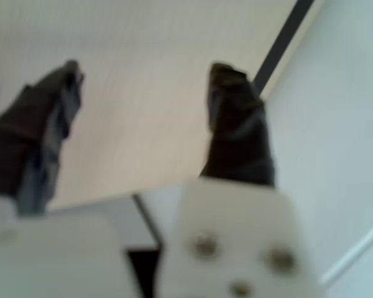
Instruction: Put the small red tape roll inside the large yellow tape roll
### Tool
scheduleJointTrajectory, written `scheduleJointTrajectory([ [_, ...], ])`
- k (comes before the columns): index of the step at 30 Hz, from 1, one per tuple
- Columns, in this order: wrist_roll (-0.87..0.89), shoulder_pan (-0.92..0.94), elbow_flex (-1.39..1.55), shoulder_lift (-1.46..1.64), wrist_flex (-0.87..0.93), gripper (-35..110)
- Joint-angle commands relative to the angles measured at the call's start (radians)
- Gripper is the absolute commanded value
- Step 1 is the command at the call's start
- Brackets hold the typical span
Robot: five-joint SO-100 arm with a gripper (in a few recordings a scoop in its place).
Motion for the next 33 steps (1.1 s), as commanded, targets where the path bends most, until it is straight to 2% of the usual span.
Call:
scheduleJointTrajectory([
  [1,0.005,-0.012,-0.100,0.038,-0.005,20],
  [6,0.006,0.028,-0.230,0.038,0.121,20],
  [19,0.011,0.135,0.523,0.555,0.121,26],
  [33,0.011,0.245,0.730,0.479,0.120,31],
])
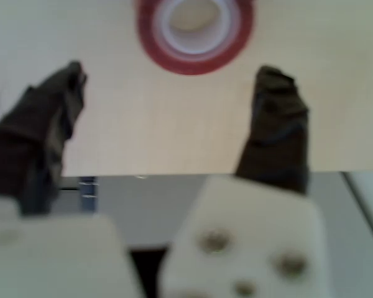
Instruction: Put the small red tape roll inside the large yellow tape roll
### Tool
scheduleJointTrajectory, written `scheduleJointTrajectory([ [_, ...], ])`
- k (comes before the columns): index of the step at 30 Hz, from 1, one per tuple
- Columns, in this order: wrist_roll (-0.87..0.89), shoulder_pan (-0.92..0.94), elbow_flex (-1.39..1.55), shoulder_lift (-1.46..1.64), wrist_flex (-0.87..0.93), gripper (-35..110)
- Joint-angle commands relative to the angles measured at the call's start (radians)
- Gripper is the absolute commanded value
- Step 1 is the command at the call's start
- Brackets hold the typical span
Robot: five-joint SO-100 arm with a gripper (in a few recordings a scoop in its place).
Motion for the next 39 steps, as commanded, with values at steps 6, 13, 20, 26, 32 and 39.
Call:
scheduleJointTrajectory([
  [6,0.006,0.038,0.021,-0.060,-0.012,34],
  [13,0.006,0.057,-0.043,-0.198,-0.020,34],
  [20,0.006,0.058,-0.133,-0.285,-0.006,36],
  [26,0.006,0.066,-0.210,-0.353,0.015,36],
  [32,0.006,0.075,-0.212,-0.319,0.015,36],
  [39,0.008,0.097,-0.032,-0.195,0.015,35],
])
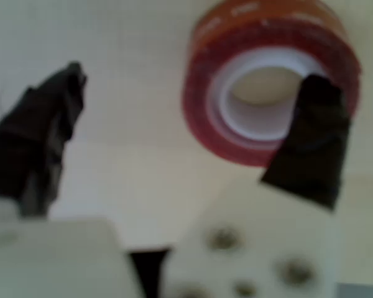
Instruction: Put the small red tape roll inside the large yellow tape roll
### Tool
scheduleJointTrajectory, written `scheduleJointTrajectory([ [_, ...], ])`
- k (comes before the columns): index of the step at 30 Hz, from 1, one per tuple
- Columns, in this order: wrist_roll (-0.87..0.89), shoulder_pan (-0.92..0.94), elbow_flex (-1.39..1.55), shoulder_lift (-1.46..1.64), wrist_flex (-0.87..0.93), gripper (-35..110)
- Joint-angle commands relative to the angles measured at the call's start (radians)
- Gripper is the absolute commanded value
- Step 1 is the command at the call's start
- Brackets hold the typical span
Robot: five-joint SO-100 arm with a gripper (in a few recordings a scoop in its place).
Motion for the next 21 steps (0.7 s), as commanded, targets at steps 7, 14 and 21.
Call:
scheduleJointTrajectory([
  [7,0.005,0.052,0.187,0.272,0.017,35],
  [14,-0.011,0.069,0.204,0.221,-0.031,35],
  [21,-0.015,0.054,0.189,0.100,-0.107,35],
])
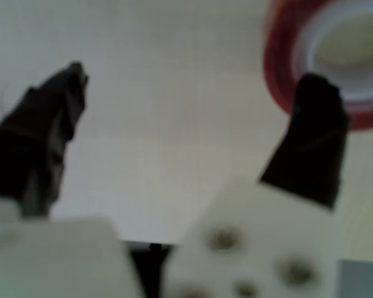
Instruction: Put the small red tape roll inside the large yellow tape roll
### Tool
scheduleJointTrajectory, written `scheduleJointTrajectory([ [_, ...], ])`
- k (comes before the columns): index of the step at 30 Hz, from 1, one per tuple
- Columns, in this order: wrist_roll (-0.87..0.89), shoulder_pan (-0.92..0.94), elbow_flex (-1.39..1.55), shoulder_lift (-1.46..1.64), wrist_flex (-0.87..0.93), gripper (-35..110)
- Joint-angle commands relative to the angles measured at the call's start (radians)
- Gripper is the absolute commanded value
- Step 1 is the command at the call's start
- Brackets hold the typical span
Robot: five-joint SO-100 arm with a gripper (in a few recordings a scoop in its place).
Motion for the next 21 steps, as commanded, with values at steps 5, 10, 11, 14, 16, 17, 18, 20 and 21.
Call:
scheduleJointTrajectory([
  [5,-0.025,-0.023,-0.028,0.040,0.000,35],
  [10,-0.018,-0.044,-0.121,0.107,0.095,35],
  [11,-0.017,-0.049,-0.118,0.130,0.095,35],
  [14,-0.017,-0.064,-0.094,0.193,0.095,35],
  [16,-0.017,-0.072,-0.081,0.216,0.095,35],
  [17,-0.015,-0.074,-0.081,0.216,0.095,35],
  [18,-0.015,-0.074,-0.081,0.213,0.095,35],
  [20,-0.015,-0.069,-0.089,0.190,0.095,35],
  [21,-0.015,-0.064,-0.094,0.178,0.095,35],
])
